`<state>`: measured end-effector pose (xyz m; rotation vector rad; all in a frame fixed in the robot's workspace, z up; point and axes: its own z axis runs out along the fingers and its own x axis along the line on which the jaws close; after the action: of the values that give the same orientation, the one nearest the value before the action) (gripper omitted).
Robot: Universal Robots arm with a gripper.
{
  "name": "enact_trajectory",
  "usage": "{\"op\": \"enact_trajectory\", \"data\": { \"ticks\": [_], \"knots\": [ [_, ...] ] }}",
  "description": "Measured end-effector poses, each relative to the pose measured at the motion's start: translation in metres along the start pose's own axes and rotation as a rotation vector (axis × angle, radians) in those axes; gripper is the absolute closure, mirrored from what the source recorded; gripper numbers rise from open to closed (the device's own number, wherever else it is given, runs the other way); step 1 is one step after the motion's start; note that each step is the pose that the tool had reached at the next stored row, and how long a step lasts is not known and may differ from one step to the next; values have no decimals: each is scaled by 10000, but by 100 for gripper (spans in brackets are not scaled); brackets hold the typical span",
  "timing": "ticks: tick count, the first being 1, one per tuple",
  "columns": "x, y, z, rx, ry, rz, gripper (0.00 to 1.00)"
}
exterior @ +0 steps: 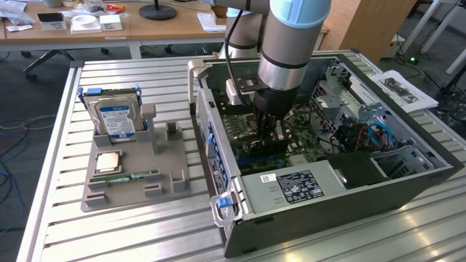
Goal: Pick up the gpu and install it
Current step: 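Insert the gpu into the slot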
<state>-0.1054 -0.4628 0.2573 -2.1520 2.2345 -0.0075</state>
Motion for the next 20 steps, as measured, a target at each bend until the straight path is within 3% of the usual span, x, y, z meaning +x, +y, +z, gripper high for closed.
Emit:
{"op": "enact_trajectory", "data": {
  "ticks": [20],
  "knots": [
    [1, 0, 22, 14, 22, 629, 73]
  ]
}}
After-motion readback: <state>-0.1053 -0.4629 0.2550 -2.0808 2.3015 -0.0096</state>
